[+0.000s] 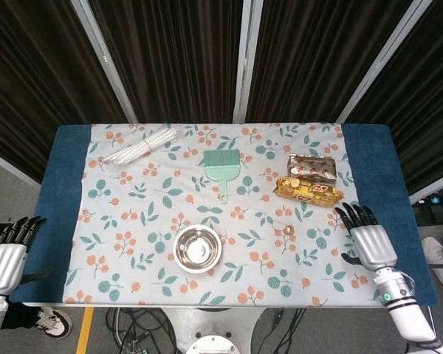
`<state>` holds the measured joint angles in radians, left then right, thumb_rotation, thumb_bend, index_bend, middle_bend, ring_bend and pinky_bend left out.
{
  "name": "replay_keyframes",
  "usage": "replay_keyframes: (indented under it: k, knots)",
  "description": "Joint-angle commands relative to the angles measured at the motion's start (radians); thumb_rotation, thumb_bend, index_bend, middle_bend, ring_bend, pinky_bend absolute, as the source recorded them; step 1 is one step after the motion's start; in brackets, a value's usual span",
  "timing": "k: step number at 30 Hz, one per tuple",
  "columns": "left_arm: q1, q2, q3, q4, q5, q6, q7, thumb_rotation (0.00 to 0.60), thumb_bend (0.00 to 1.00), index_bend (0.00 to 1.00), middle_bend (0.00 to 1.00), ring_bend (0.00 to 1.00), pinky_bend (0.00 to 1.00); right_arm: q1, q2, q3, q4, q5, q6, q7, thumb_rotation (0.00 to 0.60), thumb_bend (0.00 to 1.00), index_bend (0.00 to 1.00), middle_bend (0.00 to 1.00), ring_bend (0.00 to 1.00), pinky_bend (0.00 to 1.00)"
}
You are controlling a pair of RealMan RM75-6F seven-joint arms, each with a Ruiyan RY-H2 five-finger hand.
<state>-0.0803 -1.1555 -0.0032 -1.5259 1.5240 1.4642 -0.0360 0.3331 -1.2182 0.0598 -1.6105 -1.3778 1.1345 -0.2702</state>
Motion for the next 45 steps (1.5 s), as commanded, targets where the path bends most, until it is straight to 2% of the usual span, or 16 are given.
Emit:
replay_keyframes:
  k: [1, 5, 12, 18, 32, 45]
  knots:
    - [0.001, 0.004, 0.0, -0.005, 0.001, 0.003, -0.008, 0.6, 0.0, 0.11, 0.09, 0.05, 0.13, 0.038, -0.043, 0.016, 0.016, 0.001, -0.037, -0.026, 0.6, 0.1, 0.0, 0.0, 0.0, 0.0]
    - [0.0, 0.006, 0.001, -0.005, 0.004, 0.001, -0.013, 0.6, 0.0, 0.11, 0.09, 0.05, 0.13, 0.076, -0.07, 0.028, 0.022, 0.011, -0.076, -0.034, 0.6, 0.18, 0.05, 0.0, 0.0, 0.0]
    - [-0.004, 0.005, 0.0, 0.0, 0.0, -0.007, -0.013, 0.6, 0.0, 0.11, 0.09, 0.05, 0.13, 0.129, -0.121, 0.048, 0.052, 0.069, -0.132, -0.087, 0.6, 0.18, 0.15, 0.0, 0.0, 0.0]
    - [-0.008, 0.003, 0.0, 0.003, -0.004, -0.017, -0.016, 0.6, 0.0, 0.11, 0.09, 0.05, 0.13, 0.164, -0.148, 0.057, 0.079, 0.096, -0.168, -0.09, 0.6, 0.18, 0.18, 0.0, 0.0, 0.0]
    - [-0.009, -0.005, 0.001, 0.02, -0.008, -0.022, -0.027, 0.6, 0.0, 0.11, 0.09, 0.05, 0.13, 0.191, -0.169, 0.052, 0.091, 0.122, -0.165, -0.104, 0.6, 0.2, 0.31, 0.0, 0.0, 0.0]
    - [-0.007, -0.006, 0.002, 0.035, -0.012, -0.023, -0.045, 0.6, 0.0, 0.11, 0.09, 0.05, 0.13, 0.217, -0.204, 0.052, 0.11, 0.121, -0.155, -0.105, 0.6, 0.22, 0.38, 0.02, 0.0, 0.0]
